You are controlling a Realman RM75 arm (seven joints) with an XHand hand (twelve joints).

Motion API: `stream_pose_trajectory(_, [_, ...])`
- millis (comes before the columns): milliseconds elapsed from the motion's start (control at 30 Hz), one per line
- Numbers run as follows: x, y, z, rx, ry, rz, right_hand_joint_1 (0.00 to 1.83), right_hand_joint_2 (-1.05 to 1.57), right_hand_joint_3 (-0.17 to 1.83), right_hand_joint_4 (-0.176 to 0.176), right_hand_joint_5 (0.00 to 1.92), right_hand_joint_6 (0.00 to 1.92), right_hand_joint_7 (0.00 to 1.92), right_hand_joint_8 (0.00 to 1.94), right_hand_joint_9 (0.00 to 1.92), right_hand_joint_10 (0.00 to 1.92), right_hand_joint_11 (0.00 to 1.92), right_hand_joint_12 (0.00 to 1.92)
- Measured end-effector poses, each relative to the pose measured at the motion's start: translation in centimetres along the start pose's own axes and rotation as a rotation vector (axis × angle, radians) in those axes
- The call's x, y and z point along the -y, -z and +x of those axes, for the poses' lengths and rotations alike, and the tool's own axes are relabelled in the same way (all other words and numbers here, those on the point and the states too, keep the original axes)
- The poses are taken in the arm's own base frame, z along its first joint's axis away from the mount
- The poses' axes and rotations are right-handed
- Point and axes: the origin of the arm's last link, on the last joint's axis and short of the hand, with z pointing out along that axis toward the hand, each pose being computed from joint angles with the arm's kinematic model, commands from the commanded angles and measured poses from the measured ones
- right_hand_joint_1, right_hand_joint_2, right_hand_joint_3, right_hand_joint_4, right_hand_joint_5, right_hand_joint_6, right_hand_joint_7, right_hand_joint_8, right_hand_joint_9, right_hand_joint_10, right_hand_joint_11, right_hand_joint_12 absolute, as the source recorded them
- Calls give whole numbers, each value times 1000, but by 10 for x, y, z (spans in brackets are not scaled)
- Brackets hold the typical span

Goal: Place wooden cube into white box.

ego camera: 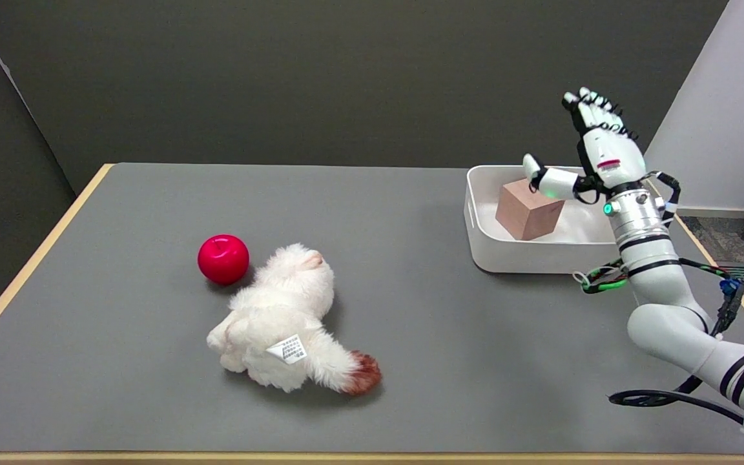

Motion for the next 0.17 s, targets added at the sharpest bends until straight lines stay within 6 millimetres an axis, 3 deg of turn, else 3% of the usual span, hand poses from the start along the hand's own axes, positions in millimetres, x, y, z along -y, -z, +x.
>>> stream_pose_trajectory(167, [15, 0, 15, -90, -57, 33, 512, 665, 819, -65, 49, 275, -1, 24, -1, -1, -1, -1])
